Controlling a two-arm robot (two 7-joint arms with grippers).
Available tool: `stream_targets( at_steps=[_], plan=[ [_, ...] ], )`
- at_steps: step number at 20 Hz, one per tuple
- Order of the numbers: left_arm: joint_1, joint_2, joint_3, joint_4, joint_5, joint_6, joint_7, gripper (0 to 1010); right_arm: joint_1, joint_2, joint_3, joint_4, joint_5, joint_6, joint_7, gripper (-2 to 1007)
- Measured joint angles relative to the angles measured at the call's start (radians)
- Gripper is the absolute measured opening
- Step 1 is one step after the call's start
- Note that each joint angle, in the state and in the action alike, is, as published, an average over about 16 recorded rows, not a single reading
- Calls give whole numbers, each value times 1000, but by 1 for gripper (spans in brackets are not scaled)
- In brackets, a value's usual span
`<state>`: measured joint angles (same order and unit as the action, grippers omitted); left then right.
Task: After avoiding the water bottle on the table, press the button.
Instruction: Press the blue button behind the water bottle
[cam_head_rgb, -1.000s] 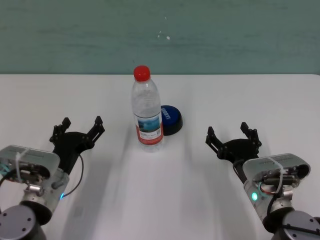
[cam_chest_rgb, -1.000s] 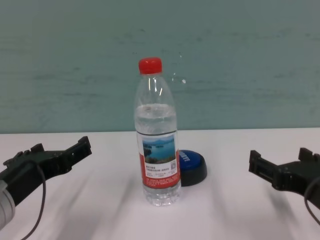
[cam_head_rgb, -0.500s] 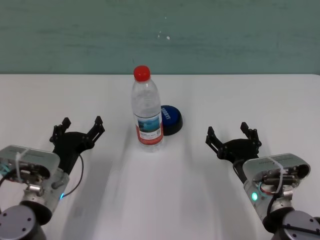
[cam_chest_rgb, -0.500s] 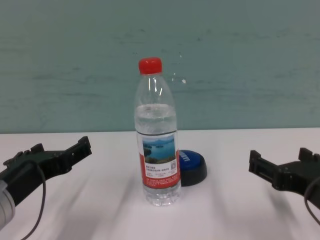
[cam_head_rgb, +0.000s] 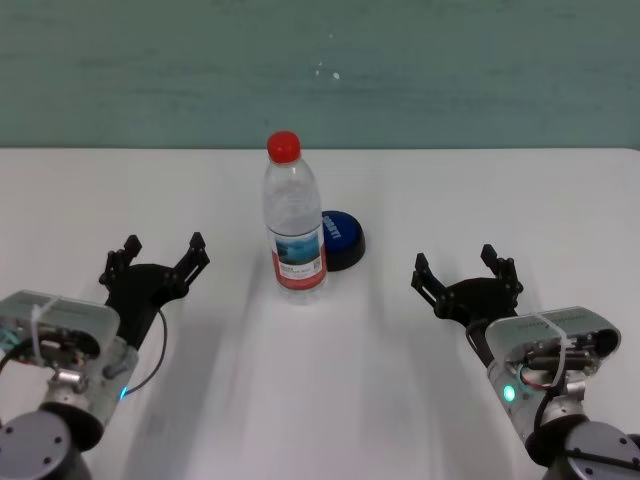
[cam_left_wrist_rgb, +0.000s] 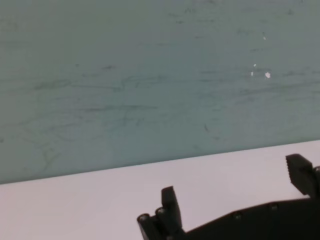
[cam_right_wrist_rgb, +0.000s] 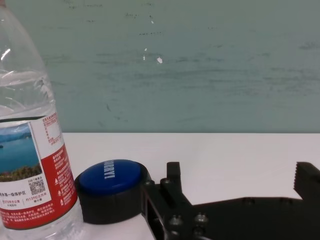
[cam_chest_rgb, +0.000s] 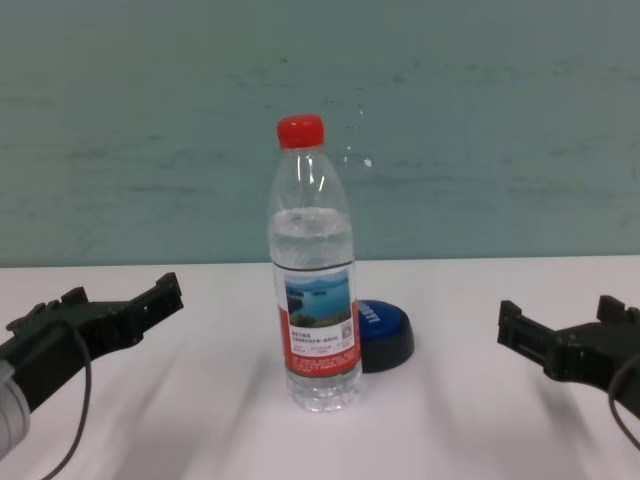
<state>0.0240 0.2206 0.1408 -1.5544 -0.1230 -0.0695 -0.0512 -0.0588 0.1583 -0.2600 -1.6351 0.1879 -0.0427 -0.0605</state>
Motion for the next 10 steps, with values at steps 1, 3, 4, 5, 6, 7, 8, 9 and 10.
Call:
stream_targets(
  at_steps=[1,3,4,5,6,7,8,9,10],
  plan=[
    [6,1,-2,-9,4,3,0,1000,0,0,0,0,0,0,0,1004],
    [18,4,-7,-28,12,9,-1,1000,0,0,0,0,0,0,0,1004],
    [26,6,-10,-39,16,13,-1,1000,0,0,0,0,0,0,0,1004],
    [35,8,-13,-51,21,16,-2,1000,0,0,0,0,0,0,0,1004],
    [44,10,-17,-64,26,20,-3,1000,0,0,0,0,0,0,0,1004],
    [55,12,-21,-79,31,24,-4,1000,0,0,0,0,0,0,0,1004],
    [66,14,-25,-94,37,28,-5,1000,0,0,0,0,0,0,0,1004],
    [78,17,-28,-110,43,32,-7,1000,0,0,0,0,0,0,0,1004],
    [91,20,-32,-126,49,36,-9,1000,0,0,0,0,0,0,0,1004]
  ],
)
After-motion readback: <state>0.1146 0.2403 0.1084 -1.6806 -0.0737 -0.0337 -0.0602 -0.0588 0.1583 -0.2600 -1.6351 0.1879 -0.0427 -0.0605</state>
